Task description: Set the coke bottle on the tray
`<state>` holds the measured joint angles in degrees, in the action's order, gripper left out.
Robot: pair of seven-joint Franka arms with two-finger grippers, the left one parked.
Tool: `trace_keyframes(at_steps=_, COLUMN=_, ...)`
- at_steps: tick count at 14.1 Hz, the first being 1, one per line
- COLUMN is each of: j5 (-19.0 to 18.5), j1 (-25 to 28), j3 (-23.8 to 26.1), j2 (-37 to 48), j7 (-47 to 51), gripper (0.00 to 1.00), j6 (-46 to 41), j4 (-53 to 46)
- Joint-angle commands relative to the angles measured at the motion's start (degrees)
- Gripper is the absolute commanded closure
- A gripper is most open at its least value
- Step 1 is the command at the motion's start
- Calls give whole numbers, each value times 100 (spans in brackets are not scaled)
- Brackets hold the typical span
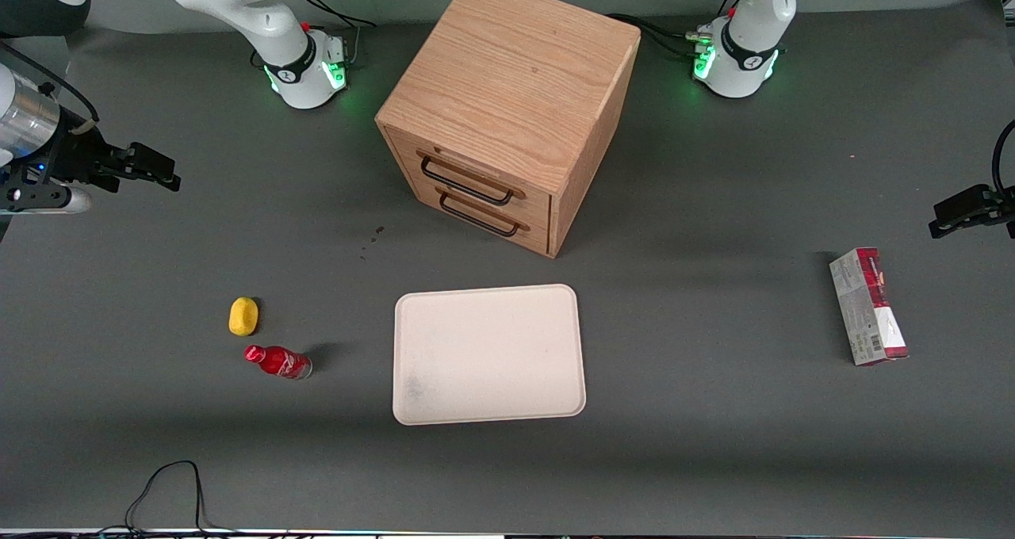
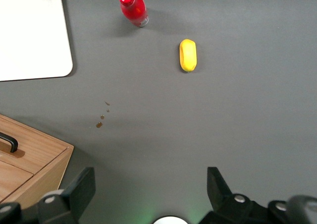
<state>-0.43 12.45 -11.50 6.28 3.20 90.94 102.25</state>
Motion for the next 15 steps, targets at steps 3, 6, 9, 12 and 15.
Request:
trace_keyframes(at_steps=3, j5=-89, j1=-76, j3=16, j2=-144, j7=-109, gripper=0, j6=-164, j4=-250)
trace_keyframes(at_steps=6, j5=-80, j1=-42, j3=25, j2=-188, j7=-83, gripper=0, j6=-164, j4=-285)
trace_keyframes(at_steps=9, j5=-80, j1=-15, j3=60, j2=-206, j7=-4, gripper=0, j6=-216, j4=-320)
trace_keyframes(at_steps=12, j5=-62, j1=3, j3=60, j2=-293, j7=-4, gripper=0, j6=-348, j4=-539)
trace_keyframes(at_steps=15, j5=-54, j1=3, j3=60, j2=-617, j7=-13, gripper=0, j6=-707, j4=-1126)
